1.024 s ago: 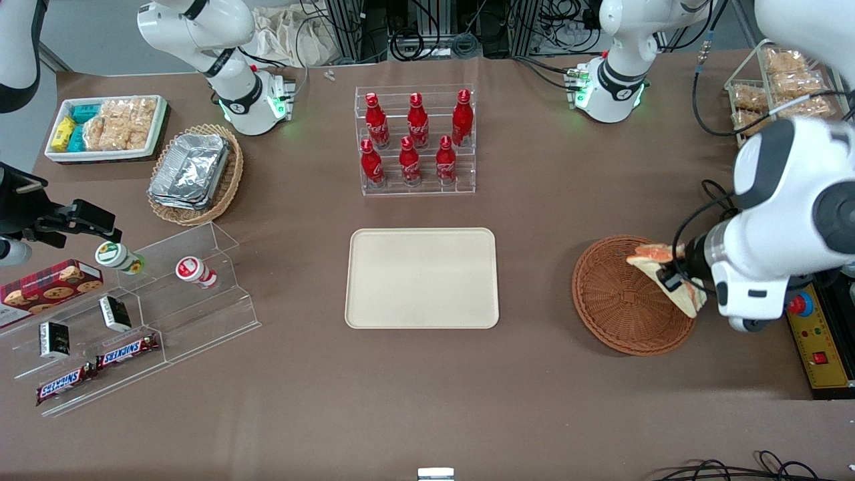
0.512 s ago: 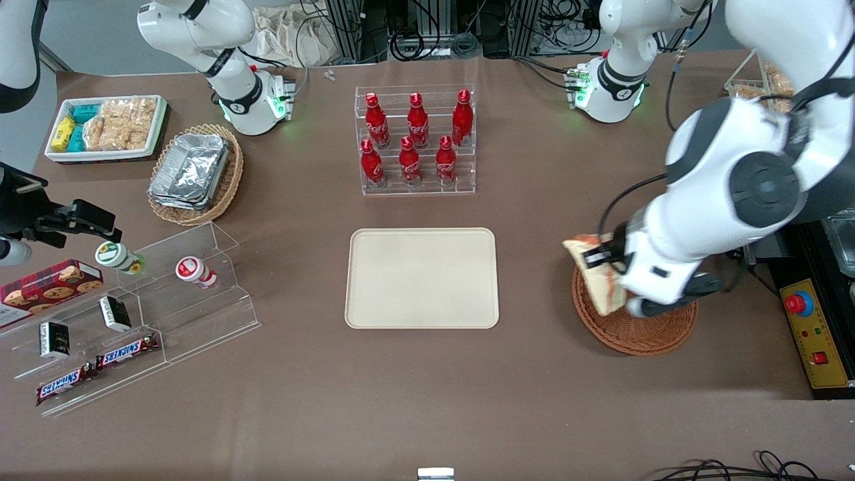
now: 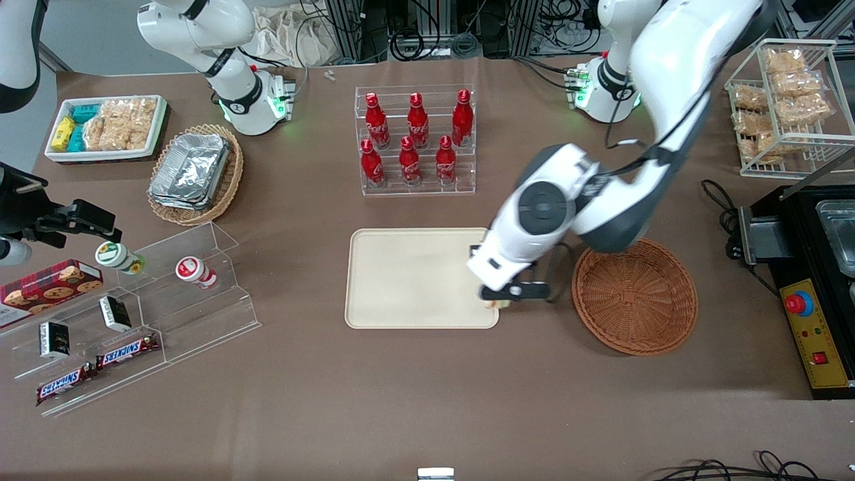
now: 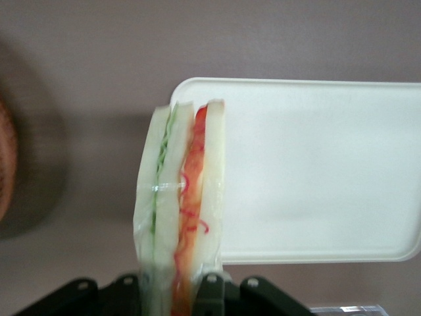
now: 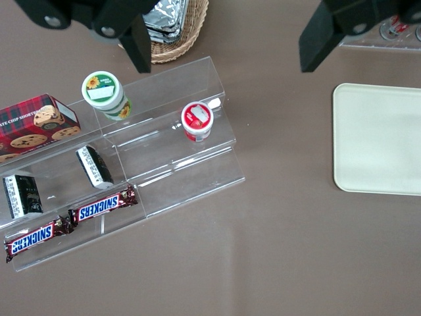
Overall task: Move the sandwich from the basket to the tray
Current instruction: 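Carry the held sandwich with the left gripper over the cream tray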
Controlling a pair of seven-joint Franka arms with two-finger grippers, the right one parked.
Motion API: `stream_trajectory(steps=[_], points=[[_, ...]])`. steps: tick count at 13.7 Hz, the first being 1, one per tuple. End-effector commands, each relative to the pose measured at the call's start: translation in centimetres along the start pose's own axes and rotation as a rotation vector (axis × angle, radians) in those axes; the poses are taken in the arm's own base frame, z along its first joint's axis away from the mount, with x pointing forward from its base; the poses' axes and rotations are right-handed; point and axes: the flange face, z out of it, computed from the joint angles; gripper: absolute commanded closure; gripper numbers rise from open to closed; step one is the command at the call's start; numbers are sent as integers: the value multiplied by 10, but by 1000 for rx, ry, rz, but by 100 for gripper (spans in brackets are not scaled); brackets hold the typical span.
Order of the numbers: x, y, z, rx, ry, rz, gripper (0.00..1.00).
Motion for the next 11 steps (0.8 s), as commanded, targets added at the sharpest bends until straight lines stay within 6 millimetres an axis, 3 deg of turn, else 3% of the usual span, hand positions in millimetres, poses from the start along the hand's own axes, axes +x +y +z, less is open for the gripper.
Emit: stream_trajectory(steps=[1, 6, 9, 11], points=[[14, 2, 37, 19, 16, 23, 100], [28, -1, 85, 18, 24, 32, 100], [27, 11, 105, -13, 29, 43, 100], [30, 8, 113, 7, 39, 41, 100]])
